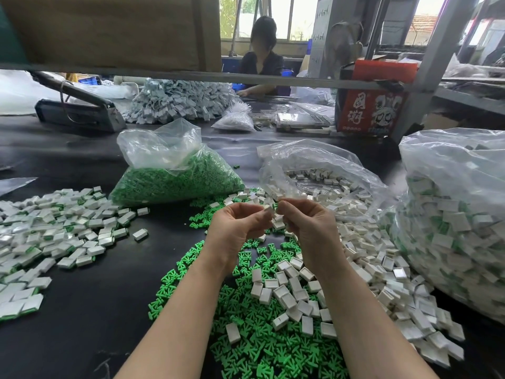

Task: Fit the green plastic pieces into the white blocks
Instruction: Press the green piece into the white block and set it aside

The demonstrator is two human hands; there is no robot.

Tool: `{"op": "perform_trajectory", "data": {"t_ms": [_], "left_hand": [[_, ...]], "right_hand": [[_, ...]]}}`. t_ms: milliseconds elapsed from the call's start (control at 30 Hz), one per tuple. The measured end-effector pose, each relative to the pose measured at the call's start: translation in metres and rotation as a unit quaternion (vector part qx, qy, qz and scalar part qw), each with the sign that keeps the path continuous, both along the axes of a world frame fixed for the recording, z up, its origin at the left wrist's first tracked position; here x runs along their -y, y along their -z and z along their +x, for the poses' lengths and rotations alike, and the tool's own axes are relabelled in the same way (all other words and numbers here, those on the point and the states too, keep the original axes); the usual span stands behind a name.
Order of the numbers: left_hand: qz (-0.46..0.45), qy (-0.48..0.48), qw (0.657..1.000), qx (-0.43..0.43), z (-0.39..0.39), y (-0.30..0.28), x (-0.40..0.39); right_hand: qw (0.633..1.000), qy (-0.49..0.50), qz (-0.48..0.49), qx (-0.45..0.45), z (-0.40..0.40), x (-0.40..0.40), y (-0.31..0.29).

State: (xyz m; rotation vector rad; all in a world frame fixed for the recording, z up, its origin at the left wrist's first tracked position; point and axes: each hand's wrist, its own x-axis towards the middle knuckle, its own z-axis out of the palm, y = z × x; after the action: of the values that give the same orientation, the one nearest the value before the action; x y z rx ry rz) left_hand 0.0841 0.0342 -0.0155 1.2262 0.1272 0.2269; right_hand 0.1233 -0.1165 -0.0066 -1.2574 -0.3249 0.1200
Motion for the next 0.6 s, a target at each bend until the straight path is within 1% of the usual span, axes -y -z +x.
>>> {"op": "perform_trajectory", "data": {"t_ms": [300, 467, 600], "left_hand": [[0.044, -0.02, 0.998, 0.027, -0.002, -0.0007, -0.0004], [0.061, -0.029, 0.997, 0.03, -0.0018, 0.0002, -0.0029], [0.094, -0.032, 0.994, 0.041, -0.0025, 0.0006, -0.0044]], "right_hand": [[0.998, 0.036, -0.037, 0.042, -0.0007, -0.0022, 0.0008], [0.996, 0.038, -0.066, 0.055, -0.0012, -0.0018, -0.0003], [0.992, 0.04, -0.096, 0.077, -0.0011, 0.0006, 0.0004]]}}
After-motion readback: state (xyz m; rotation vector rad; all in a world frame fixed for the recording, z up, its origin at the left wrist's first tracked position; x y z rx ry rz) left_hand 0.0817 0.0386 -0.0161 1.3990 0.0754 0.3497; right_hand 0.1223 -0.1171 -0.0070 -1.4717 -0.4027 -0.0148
